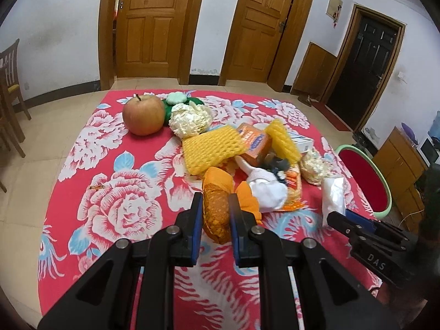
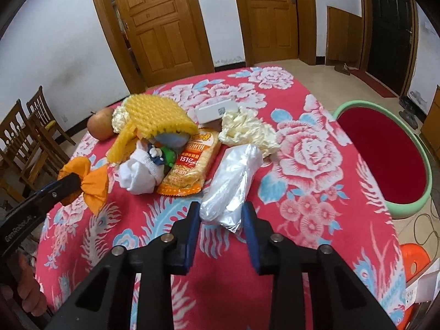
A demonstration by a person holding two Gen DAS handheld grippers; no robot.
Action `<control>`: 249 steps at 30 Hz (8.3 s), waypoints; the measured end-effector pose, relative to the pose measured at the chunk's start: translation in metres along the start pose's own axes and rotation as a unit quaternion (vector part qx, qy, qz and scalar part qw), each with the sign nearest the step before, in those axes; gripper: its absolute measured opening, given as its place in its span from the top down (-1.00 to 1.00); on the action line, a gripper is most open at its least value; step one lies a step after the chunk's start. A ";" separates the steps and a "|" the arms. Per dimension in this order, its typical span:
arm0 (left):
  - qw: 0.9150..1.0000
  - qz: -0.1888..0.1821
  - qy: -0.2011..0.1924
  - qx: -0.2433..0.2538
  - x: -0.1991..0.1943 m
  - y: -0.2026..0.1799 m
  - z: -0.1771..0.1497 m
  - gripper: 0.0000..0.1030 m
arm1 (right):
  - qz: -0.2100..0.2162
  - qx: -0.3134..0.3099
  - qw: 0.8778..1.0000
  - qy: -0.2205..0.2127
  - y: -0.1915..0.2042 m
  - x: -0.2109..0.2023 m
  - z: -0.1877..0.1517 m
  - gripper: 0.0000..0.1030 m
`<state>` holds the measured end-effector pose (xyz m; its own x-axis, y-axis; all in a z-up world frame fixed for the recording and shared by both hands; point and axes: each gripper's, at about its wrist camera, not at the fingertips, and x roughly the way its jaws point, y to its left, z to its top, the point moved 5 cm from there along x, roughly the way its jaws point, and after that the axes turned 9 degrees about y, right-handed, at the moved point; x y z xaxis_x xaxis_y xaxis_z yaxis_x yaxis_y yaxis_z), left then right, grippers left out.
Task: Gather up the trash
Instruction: 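Carry the orange bow and plastic bag over the red bin with both tools, then open both tools to drop the bow and bag into the red bin, then grasp the yellow foam net with the left tool while the right tool grasps the crumpled cream paper, then carry the yellow net and cream paper over the red bin with both tools, then open both tools to drop the net and paper into the bin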
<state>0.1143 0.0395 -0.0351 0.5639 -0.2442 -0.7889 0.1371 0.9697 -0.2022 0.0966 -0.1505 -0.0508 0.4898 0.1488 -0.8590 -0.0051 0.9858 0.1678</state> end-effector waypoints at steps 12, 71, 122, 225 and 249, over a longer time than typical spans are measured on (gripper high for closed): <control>0.999 -0.012 -0.027 0.029 -0.027 -0.052 0.011 0.67 | 0.009 0.012 0.998 -0.059 -0.034 -0.059 0.001 0.35; 0.975 -0.112 0.075 0.178 0.135 -0.315 0.071 -0.13 | -0.059 0.238 0.966 -0.082 -0.272 -0.052 0.010 -0.10; 0.996 0.081 0.032 -0.027 0.035 0.002 0.053 -0.22 | 0.032 0.042 0.998 -0.044 -0.074 -0.015 0.052 -0.37; 0.978 -0.098 0.053 0.177 0.096 -0.280 0.067 0.76 | -0.033 0.208 0.974 -0.082 -0.264 -0.034 0.020 0.32; 0.966 -0.109 0.083 0.220 0.132 -0.333 0.053 0.04 | -0.029 0.268 0.958 -0.095 -0.295 -0.052 0.011 -0.22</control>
<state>0.1861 -0.3153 -0.0417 0.3493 -0.4051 -0.8449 0.5913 0.7948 -0.1366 0.0825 -0.4499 -0.0499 0.6259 0.0289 -0.7794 0.4500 0.8028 0.3911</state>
